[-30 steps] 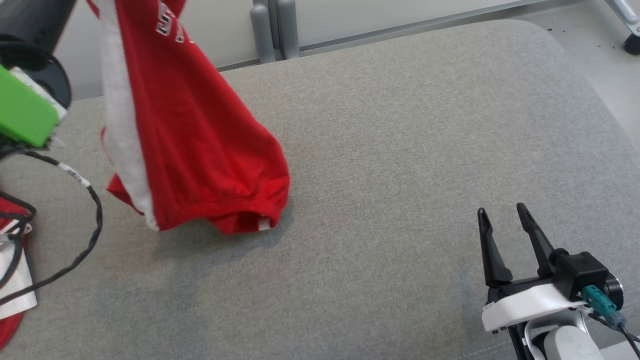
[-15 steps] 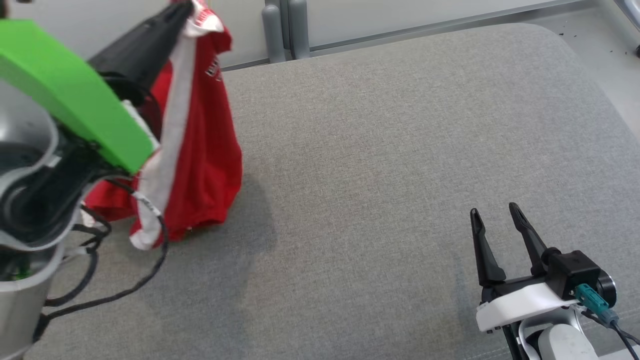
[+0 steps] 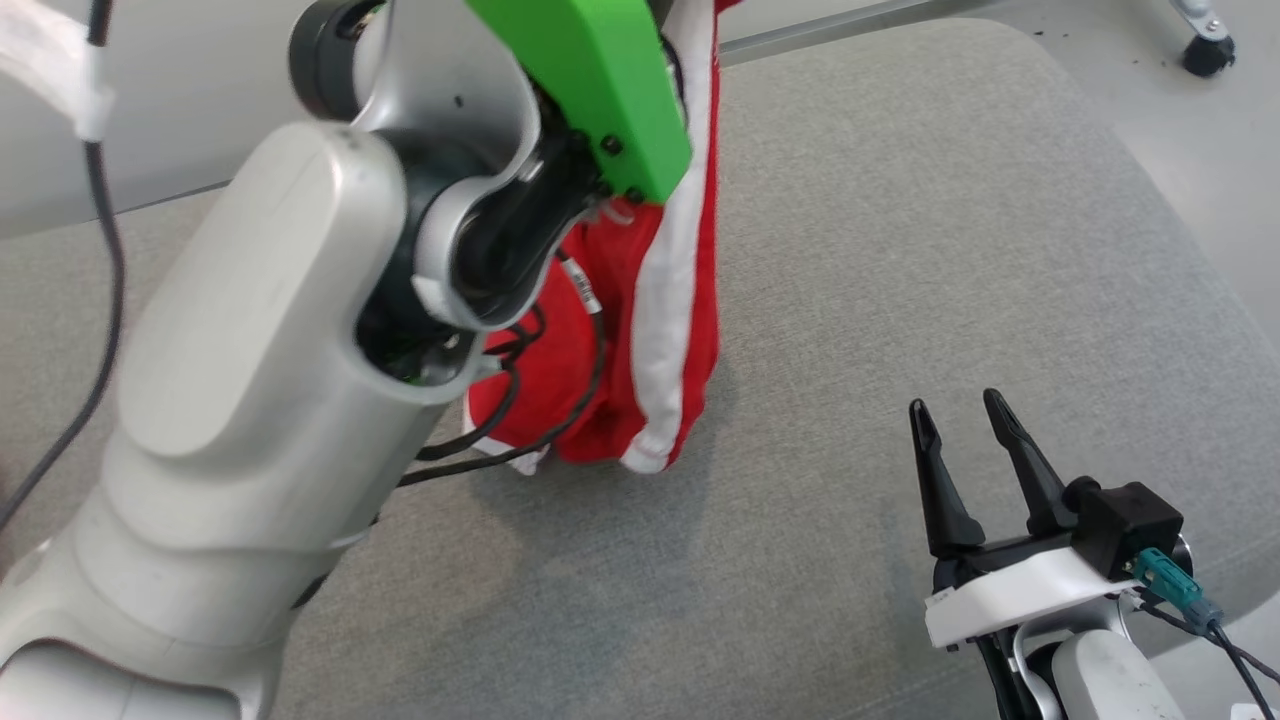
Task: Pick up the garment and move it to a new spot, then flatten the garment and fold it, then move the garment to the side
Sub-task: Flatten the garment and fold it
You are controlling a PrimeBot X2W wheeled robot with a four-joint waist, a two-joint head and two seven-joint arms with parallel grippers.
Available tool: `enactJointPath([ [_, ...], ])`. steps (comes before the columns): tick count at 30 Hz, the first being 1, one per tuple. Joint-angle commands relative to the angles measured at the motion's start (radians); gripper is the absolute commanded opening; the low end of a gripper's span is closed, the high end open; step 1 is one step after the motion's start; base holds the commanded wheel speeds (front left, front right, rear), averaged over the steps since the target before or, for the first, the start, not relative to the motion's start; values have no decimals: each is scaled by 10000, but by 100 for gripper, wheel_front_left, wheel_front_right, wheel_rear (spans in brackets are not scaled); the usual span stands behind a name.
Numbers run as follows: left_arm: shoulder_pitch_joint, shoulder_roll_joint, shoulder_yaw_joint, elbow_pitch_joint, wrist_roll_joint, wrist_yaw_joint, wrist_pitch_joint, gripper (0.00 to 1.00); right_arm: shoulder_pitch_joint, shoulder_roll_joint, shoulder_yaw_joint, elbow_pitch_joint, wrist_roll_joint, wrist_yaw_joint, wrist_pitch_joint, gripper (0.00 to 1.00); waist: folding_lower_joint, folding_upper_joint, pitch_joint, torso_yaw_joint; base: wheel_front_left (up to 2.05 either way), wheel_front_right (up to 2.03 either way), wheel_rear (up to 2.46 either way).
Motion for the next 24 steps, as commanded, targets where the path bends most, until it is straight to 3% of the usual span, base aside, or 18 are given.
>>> enactJointPath([
  [1, -300, -331, 51, 291, 144, 10, -291, 0, -94, -33, 35, 46, 105, 1, -32, 100, 0, 89, 52, -505, 0, 0, 0],
  [6, -1059, -1212, 27, 1611, 431, -427, -2029, 0, -111, -24, 64, 93, 317, 1, -32, 100, 0, 89, 181, -980, 0, 0, 0],
  [12, -1118, -1416, -202, 2778, -221, -454, -3574, 0, -2, -29, 15, 197, 491, 1, -32, 100, 0, 89, 227, -1246, 0, 0, 0],
  [16, -213, -1366, -92, 3270, -579, -281, -4217, 0, 72, -27, -12, 223, 571, 1, -32, 100, 0, 89, 257, -1250, 0, 0, 0],
  [23, 2498, -600, 1085, 2982, -1263, -61, -5563, 0, 171, -29, -188, 291, 492, 1, -32, 100, 0, 89, 303, -1022, 0, 0, 0],
  [24, 3523, -293, 1489, 2733, -1347, -34, -6076, 0, 198, -24, -203, 319, 356, 1, -32, 100, 0, 89, 318, -860, 0, 0, 0],
])
